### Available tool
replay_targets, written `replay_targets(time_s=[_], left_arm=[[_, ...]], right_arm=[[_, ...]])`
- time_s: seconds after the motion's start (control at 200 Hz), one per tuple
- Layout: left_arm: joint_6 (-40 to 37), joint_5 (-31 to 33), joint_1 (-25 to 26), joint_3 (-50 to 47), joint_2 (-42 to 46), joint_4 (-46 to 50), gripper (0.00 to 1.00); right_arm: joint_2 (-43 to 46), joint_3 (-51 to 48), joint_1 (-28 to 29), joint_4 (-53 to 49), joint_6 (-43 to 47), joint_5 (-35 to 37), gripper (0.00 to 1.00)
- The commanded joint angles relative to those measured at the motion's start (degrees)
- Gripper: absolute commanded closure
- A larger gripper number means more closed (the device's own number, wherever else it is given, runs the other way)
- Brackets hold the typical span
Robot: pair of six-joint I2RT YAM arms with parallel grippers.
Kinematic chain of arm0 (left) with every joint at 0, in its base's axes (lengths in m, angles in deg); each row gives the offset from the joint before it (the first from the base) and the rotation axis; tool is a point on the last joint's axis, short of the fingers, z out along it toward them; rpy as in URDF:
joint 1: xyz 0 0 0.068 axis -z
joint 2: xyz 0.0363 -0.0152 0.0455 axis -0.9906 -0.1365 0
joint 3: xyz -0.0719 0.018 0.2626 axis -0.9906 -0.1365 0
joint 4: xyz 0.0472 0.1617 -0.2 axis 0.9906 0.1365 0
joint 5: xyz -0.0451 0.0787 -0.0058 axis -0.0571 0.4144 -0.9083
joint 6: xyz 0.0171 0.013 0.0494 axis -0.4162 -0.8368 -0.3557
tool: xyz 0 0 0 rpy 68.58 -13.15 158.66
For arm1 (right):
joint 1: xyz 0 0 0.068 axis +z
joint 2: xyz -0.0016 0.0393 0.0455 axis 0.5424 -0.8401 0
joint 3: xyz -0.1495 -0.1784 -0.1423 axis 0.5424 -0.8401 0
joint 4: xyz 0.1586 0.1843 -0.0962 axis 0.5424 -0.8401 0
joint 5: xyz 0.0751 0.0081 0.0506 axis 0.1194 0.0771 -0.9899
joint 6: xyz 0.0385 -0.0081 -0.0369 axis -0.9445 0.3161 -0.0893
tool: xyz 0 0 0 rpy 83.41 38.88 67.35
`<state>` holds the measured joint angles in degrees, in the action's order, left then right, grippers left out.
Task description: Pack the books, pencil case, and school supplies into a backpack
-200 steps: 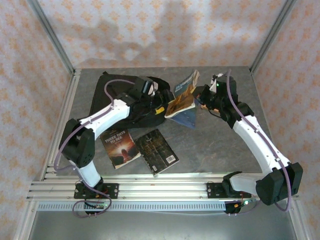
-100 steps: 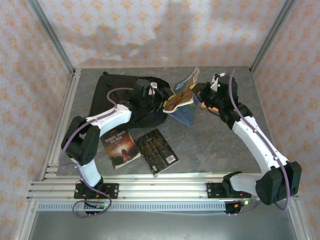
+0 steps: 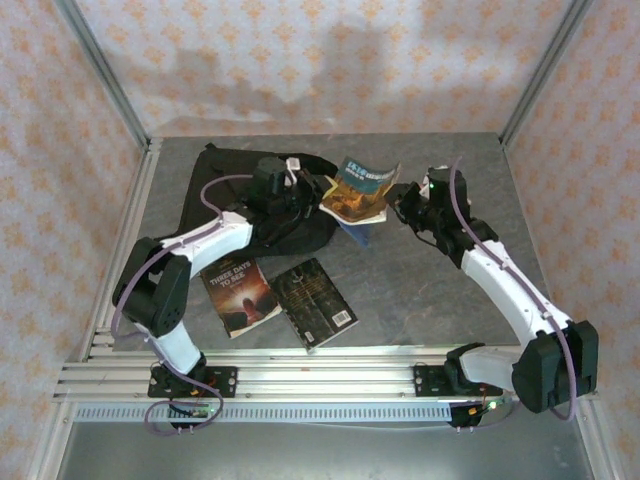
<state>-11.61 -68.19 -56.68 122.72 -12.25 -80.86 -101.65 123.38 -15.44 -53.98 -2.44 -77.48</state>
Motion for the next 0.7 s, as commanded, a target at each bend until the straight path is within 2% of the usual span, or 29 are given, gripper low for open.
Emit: replay_targets(time_s=[0.0,0.055,0.13,0.3,0.36,0.425,0.48,0.696], left_arm=[[-5.4,-1.6,1.2,2.8,6.8,0.1,1.0],[-6.4,-1.1,1.2,3.3,8.4,1.3,1.0],[-7.2,-0.6,1.1,3.7,10.3,2.5,1.0],[-7.4,0.8,1.2,3.3,13.9,4.0,1.0],[-7.1,1.3,1.2,3.3,14.9,3.9,1.0],[-6.9,1.5,1.2,3.5,15.8,4.3,1.0],[-7.0,1.9,1.2,3.9,16.7,5.0,1.0],[-6.9,3.1,1.2,6.6,19.0,6.7,1.0]], right_arm=[[0.6,-2.1,0.5,0.0,-1.0,1.1,0.28],[-0.1,-2.3,0.4,-0.6,-1.8,1.5,0.1],[-1.6,-3.0,0.4,2.2,-3.9,-0.6,0.0],[-8.2,-4.1,0.5,16.7,-14.0,-10.8,0.0],[-10.1,-6.1,0.5,26.3,-19.4,-12.8,0.0],[-11.4,-9.0,0.5,39.3,-25.2,-13.5,0.0],[-11.9,-10.0,0.6,46.5,-28.2,-13.6,0.0],[-13.0,-10.1,3.0,59.1,-33.9,-12.1,0.0]])
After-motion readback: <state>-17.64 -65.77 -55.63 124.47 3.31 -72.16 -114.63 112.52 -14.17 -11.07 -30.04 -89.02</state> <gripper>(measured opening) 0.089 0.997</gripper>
